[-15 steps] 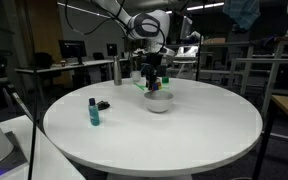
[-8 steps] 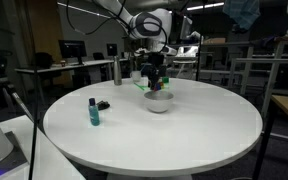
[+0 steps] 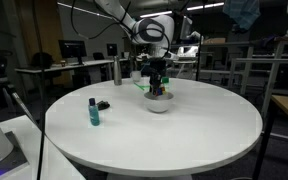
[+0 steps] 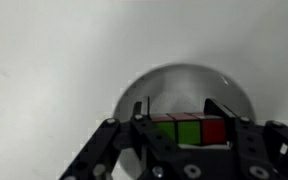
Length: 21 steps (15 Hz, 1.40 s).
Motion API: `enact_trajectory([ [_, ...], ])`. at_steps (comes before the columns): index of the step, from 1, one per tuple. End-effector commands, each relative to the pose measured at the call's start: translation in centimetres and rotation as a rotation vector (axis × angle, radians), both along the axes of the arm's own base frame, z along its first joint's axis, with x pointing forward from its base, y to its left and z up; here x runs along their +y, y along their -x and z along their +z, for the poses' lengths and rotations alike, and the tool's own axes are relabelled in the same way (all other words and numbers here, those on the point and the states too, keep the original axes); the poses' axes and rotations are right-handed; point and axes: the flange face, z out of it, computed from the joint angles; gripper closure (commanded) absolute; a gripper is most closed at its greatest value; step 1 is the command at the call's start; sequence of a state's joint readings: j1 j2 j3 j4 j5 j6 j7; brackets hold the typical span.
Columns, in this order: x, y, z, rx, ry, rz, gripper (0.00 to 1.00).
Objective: Move the bowl to the right and put the rubik's cube inside it
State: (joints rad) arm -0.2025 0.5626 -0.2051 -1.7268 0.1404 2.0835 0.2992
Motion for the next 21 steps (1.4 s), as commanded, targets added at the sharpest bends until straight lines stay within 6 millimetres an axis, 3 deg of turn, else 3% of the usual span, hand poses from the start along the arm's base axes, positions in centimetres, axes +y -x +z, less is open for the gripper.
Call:
enact_trajectory([
  [1, -1.1, -0.6, -0.1, -0.003, -0.014, -0.003, 0.65],
  [21, -1.4, -0.6, -2.7, 0.04, -0.029, -0.009, 0.65],
])
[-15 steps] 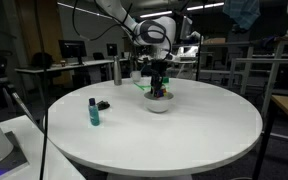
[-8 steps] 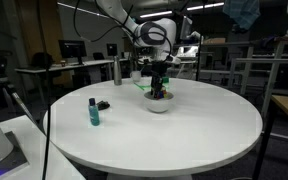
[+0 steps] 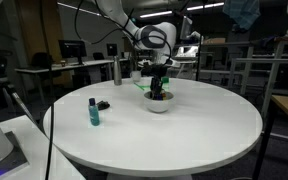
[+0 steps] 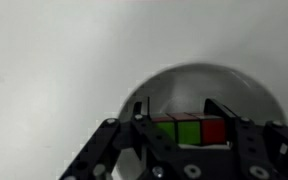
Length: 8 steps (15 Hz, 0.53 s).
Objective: Move the bowl to the right and put the rubik's cube inside it
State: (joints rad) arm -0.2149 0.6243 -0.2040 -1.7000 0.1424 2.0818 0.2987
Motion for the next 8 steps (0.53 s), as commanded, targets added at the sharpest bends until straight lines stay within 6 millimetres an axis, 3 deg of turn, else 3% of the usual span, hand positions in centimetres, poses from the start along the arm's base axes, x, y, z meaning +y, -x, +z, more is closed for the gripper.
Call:
enact_trajectory([
  [1, -0.64, -0.69, 0.16, 0.005, -0.024, 0.0, 0.65],
  [8, -0.8, -0.88, -0.27, 0.011, -0.024, -0.002, 0.65],
])
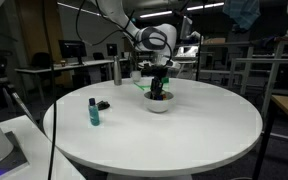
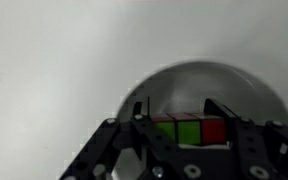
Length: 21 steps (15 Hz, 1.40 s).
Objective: Move the bowl to the right and put the rubik's cube inside it
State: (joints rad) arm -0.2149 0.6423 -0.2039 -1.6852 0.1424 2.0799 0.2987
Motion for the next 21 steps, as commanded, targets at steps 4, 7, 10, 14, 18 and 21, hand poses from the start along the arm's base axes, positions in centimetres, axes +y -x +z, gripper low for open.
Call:
enact_trajectory([
  [4, -0.8, -0.7, 0.2, 0.006, -0.024, -0.005, 0.65],
  [7, -0.9, -0.8, 0.3, 0.004, -0.023, -0.007, 0.65],
  [10, -0.9, -0.8, 0.4, 0.008, -0.024, -0.012, 0.14],
  [14, -1.0, -0.8, 0.5, 0.005, -0.024, -0.016, 0.0],
  [18, -1.2, -0.9, 0.8, -0.001, -0.017, -0.018, 0.0],
  [21, -1.4, -1.3, 2.1, -0.024, -0.008, -0.021, 0.0],
])
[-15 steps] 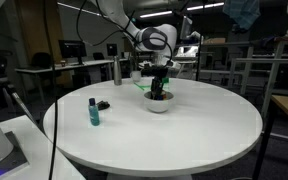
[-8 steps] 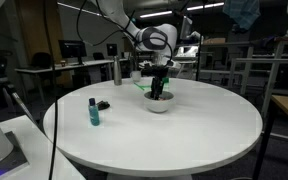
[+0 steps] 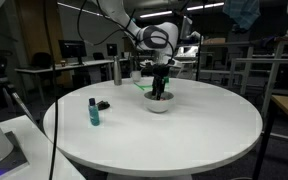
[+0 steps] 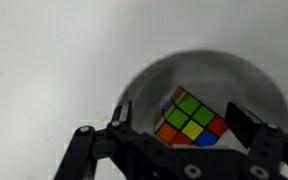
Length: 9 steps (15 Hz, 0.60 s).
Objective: Move the bowl to the right and put the rubik's cube inside it
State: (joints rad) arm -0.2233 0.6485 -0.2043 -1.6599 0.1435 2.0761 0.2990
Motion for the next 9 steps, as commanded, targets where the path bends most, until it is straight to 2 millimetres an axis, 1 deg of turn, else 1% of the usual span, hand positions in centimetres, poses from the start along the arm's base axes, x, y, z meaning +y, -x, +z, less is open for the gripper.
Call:
enact_trajectory([
  [1, -0.8, -1.1, 2.3, -0.024, -0.01, -0.013, 0.0],
  [5, -1.0, -2.4, 5.2, -0.081, 0.014, -0.007, 0.0],
  [9, -0.6, -3.8, 9.1, -0.161, 0.037, -0.001, 0.0],
])
